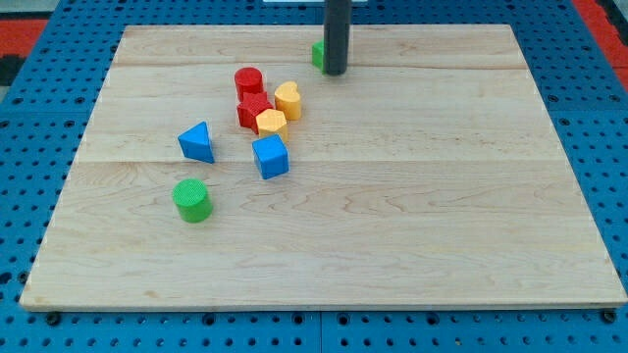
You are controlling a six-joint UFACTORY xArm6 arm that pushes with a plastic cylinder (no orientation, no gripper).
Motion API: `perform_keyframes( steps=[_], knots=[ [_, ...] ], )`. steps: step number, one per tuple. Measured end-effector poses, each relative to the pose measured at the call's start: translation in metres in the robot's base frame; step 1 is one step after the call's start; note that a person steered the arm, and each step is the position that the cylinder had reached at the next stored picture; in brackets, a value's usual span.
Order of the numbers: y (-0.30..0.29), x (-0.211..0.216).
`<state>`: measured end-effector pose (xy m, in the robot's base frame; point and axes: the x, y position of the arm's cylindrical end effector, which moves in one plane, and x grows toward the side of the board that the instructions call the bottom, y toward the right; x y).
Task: Push the red circle along with the yellow heart into the green star
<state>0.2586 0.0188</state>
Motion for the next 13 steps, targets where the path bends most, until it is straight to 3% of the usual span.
perform_keyframes(
  steps=[1,2,3,5,6,8,9,10,11,12,13],
  knots=[
    [0.019,0.045],
    [0.023,0.138],
    [-0.023,0.138],
    [-0.059,0.075],
    [-0.071,0.081],
    [-0.087,0.008],
    [-0.088,0.019],
    [-0.046,0.072],
    [-0.085,0.082],
    [-0.148,0.06],
    [-0.164,0.039]
  ],
)
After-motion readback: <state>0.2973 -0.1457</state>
